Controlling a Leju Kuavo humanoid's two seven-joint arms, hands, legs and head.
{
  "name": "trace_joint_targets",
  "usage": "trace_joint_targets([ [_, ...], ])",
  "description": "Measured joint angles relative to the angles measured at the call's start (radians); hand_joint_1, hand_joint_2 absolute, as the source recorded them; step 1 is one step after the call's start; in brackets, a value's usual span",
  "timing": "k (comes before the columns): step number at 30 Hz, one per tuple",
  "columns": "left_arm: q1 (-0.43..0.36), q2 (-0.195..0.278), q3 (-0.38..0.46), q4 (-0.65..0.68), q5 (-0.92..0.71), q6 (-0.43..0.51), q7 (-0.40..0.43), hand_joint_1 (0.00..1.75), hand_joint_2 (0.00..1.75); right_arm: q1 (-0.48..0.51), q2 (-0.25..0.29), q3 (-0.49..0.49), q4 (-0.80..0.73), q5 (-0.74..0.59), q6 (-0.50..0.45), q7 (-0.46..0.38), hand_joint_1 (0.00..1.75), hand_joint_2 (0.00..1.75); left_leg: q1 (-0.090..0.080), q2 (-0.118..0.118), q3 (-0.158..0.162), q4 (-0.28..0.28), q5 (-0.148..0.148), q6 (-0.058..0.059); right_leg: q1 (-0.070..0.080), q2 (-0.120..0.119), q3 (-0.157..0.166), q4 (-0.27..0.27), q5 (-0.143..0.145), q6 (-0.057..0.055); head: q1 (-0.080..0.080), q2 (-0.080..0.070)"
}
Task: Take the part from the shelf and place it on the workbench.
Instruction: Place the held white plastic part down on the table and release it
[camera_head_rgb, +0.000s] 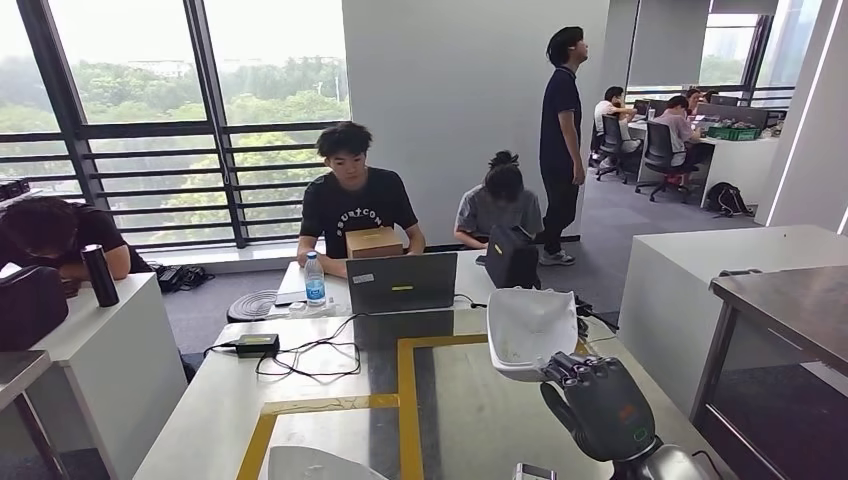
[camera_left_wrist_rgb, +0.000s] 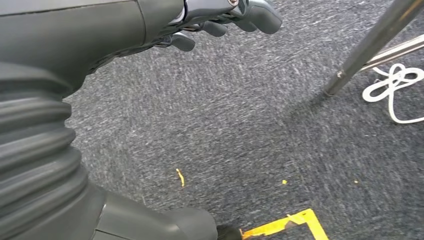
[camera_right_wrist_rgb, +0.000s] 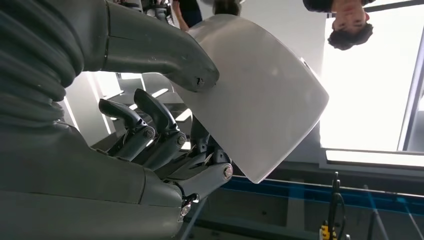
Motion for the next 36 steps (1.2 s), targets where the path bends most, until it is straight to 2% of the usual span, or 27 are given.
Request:
trace_joint_targets([
  [1, 0.0, 0.0, 0.0, 0.0, 0.0, 0.0, 0.0, 0.0, 1.75, 0.0, 0.0, 0.0, 0.002, -0.001, -0.001, -0.002, 1.75, 1.75, -0.001, 0.0, 0.027, -0.07, 0.041, 0.004, 0.0, 0.0, 0.008, 0.0, -0.007, 0.003, 0.0, 0.0],
  [2, -0.001, 0.0, 0.0, 0.0, 0.0, -0.001, 0.0, 0.0, 1.75, 0.0, 0.0, 0.0, 0.005, -0.002, -0.003, -0.004, 1.75, 1.75, -0.002, 0.0, 0.055, -0.133, 0.066, 0.009, 0.002, 0.001, 0.013, 0.001, -0.012, 0.008, -0.001, 0.0],
  [3, -0.002, 0.0, 0.0, 0.0, 0.0, -0.001, 0.001, 0.0, 1.75, 0.0, 0.0, 0.0, 0.008, -0.003, -0.004, -0.005, 1.75, 1.75, -0.004, 0.0, 0.072, -0.173, 0.076, 0.014, 0.003, 0.001, 0.015, 0.002, -0.016, 0.012, 0.0, 0.0],
  [6, -0.003, -0.003, 0.0, 0.001, 0.0, -0.001, 0.002, 0.0, 1.75, -0.005, 0.0, -0.001, 0.02, -0.005, -0.001, -0.009, 1.75, 1.75, -0.006, -0.002, 0.084, -0.195, 0.066, 0.03, 0.003, 0.002, 0.014, 0.0, -0.023, 0.03, 0.001, 0.0],
  [8, -0.003, -0.007, 0.0, 0.0, 0.0, 0.0, 0.0, 0.0, 1.75, -0.016, -0.001, -0.002, 0.033, -0.012, 0.004, -0.017, 1.75, 1.75, -0.003, -0.002, 0.091, -0.2, 0.064, 0.043, 0.002, 0.001, 0.002, 0.031, -0.042, 0.042, 0.003, 0.0],
  [9, -0.004, -0.008, 0.0, 0.0, 0.0, 0.0, 0.0, 0.0, 1.75, -0.023, -0.001, -0.002, 0.041, -0.016, 0.006, -0.022, 1.75, 1.75, -0.001, -0.001, 0.095, -0.202, 0.063, 0.048, 0.0, 0.0, -0.022, 0.077, -0.063, 0.047, 0.003, 0.0],
  [11, -0.004, -0.01, 0.0, 0.0, 0.001, 0.005, 0.0, 0.0, 1.75, -0.035, 0.0, -0.003, 0.065, -0.021, 0.008, -0.033, 1.75, 1.75, 0.0, -0.001, 0.099, -0.202, 0.058, 0.053, -0.001, -0.001, -0.098, 0.215, -0.115, 0.055, 0.005, 0.0],
  [12, -0.003, -0.01, 0.001, 0.0, 0.002, 0.008, 0.001, 0.0, 1.75, -0.038, 0.001, -0.003, 0.08, -0.022, 0.009, -0.036, 1.75, 1.75, 0.0, -0.001, 0.101, -0.201, 0.055, 0.054, -0.002, -0.001, -0.135, 0.273, -0.129, 0.057, 0.006, 0.0],
  [13, -0.003, -0.012, 0.002, 0.0, 0.003, 0.013, 0.002, 0.0, 1.75, -0.041, 0.003, -0.002, 0.096, -0.022, 0.008, -0.039, 1.75, 1.75, 0.0, -0.002, 0.104, -0.2, 0.052, 0.054, -0.003, -0.002, -0.157, 0.296, -0.122, 0.057, 0.006, 0.0],
  [14, -0.002, -0.014, 0.002, 0.0, 0.003, 0.018, 0.002, 0.0, 1.75, -0.045, 0.006, -0.002, 0.113, -0.022, 0.007, -0.041, 1.75, 1.75, 0.0, -0.003, 0.108, -0.199, 0.048, 0.053, -0.004, -0.002, -0.159, 0.279, -0.095, 0.057, 0.007, 0.0],
  [16, -0.002, -0.017, 0.003, 0.0, 0.004, 0.027, 0.0, 0.0, 1.75, -0.063, 0.014, -0.002, 0.146, -0.021, 0.001, -0.041, 1.75, 1.75, 0.0, -0.005, 0.116, -0.195, 0.039, 0.048, -0.005, -0.003, -0.112, 0.147, -0.01, 0.052, 0.007, 0.0],
  [17, -0.002, -0.019, 0.004, 0.0, 0.004, 0.03, -0.002, 0.0, 1.75, -0.075, 0.021, -0.001, 0.164, -0.021, -0.004, -0.041, 1.75, 1.75, -0.002, -0.006, 0.118, -0.192, 0.034, 0.043, -0.003, -0.003, -0.083, 0.081, 0.018, 0.049, 0.008, 0.0],
  [18, -0.002, -0.02, 0.004, 0.0, 0.005, 0.034, -0.005, 0.0, 1.75, -0.087, 0.029, -0.001, 0.183, -0.021, -0.009, -0.041, 1.75, 1.75, -0.003, -0.006, 0.118, -0.19, 0.03, 0.037, -0.002, -0.003, -0.063, 0.035, 0.033, 0.044, 0.008, 0.0],
  [19, -0.002, -0.02, 0.005, 0.0, 0.006, 0.036, -0.009, 0.0, 1.75, -0.098, 0.04, -0.001, 0.203, -0.02, -0.014, -0.041, 1.75, 1.75, -0.006, -0.006, 0.117, -0.189, 0.027, 0.037, 0.0, -0.003, -0.053, 0.014, 0.035, 0.041, 0.007, 0.0],
  [22, -0.001, -0.022, 0.012, 0.0, 0.01, 0.039, -0.022, 0.0, 1.75, -0.118, 0.072, 0.0, 0.267, -0.016, -0.025, -0.04, 1.75, 1.75, -0.008, -0.006, 0.119, -0.19, 0.026, 0.046, 0.001, -0.001, -0.049, 0.008, 0.033, 0.036, 0.006, 0.0],
  [23, -0.001, -0.024, 0.013, 0.001, 0.01, 0.039, -0.025, 0.0, 1.75, -0.124, 0.08, 0.0, 0.287, -0.015, -0.03, -0.041, 1.75, 1.75, -0.008, -0.006, 0.12, -0.193, 0.027, 0.045, 0.002, 0.0, -0.049, 0.008, 0.032, 0.034, 0.005, 0.0],
  [28, -0.001, -0.028, 0.014, 0.001, 0.01, 0.039, -0.03, 0.0, 1.75, -0.148, 0.112, 0.0, 0.365, -0.013, -0.046, -0.046, 1.75, 1.75, -0.007, -0.006, 0.126, -0.205, 0.031, 0.031, 0.003, -0.001, -0.049, 0.009, 0.029, 0.026, 0.005, 0.0],
  [31, -0.001, -0.029, 0.015, 0.001, 0.01, 0.039, -0.032, 0.0, 1.75, -0.156, 0.124, 0.0, 0.399, -0.011, -0.058, -0.048, 1.75, 1.75, -0.006, -0.006, 0.126, -0.207, 0.032, 0.023, 0.004, -0.002, -0.049, 0.009, 0.029, 0.025, 0.005, 0.0],
  [36, 0.0, -0.035, 0.018, 0.001, 0.01, 0.039, -0.035, 0.0, 1.75, -0.179, 0.166, 0.0, 0.503, -0.002, -0.102, -0.033, 1.75, 1.75, -0.006, -0.006, 0.127, -0.207, 0.031, 0.018, 0.004, -0.002, -0.049, 0.01, 0.029, 0.024, 0.005, 0.0],
])
